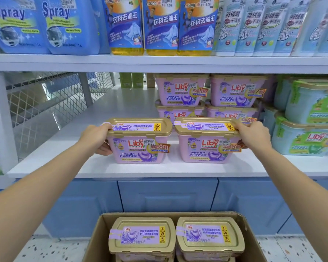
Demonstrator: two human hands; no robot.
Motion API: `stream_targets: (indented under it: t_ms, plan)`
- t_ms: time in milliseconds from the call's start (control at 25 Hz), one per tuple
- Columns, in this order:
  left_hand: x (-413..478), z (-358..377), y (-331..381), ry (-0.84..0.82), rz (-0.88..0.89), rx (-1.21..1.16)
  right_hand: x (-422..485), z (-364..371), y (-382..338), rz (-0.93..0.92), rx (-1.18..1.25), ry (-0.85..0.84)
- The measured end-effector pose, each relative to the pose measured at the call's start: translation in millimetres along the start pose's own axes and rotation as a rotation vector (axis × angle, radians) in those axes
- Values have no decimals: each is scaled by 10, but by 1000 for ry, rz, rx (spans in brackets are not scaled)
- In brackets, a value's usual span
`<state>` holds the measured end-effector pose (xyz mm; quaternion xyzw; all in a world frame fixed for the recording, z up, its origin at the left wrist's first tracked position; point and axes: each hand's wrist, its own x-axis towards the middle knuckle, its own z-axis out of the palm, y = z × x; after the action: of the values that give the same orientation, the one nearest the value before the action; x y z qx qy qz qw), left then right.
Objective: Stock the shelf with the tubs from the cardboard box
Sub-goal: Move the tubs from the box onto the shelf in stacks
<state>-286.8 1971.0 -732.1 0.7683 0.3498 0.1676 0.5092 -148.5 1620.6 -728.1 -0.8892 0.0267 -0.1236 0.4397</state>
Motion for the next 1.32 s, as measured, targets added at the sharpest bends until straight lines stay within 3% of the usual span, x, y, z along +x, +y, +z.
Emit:
stream_targets:
  t_ms: [560,680,880,960,1080,1200,1320]
  plan:
    - [-56,82,-105,60,9,-90,-81,-30,120,14,171,-129]
    - [-223,74,-306,157,129,-31,-216,-52,282,-94,201,-124]
    - [-801,88,-794,357,483,257,-718,-90,578,-316,145,-18]
    - [-1014,118,-1097,321,550,353,-947,-59,822,-384,70,-34]
    - [-1148,178,-1658,130,510,569,-1264,65,1359,-396,-183,-112]
    - [-1160,313,-2190,-60,406,668,-1526,262,1918,-316,-368,-287]
    - [-1124,449,-2553,-151,273,650,-1649,435,2242,-187,-398,-383]
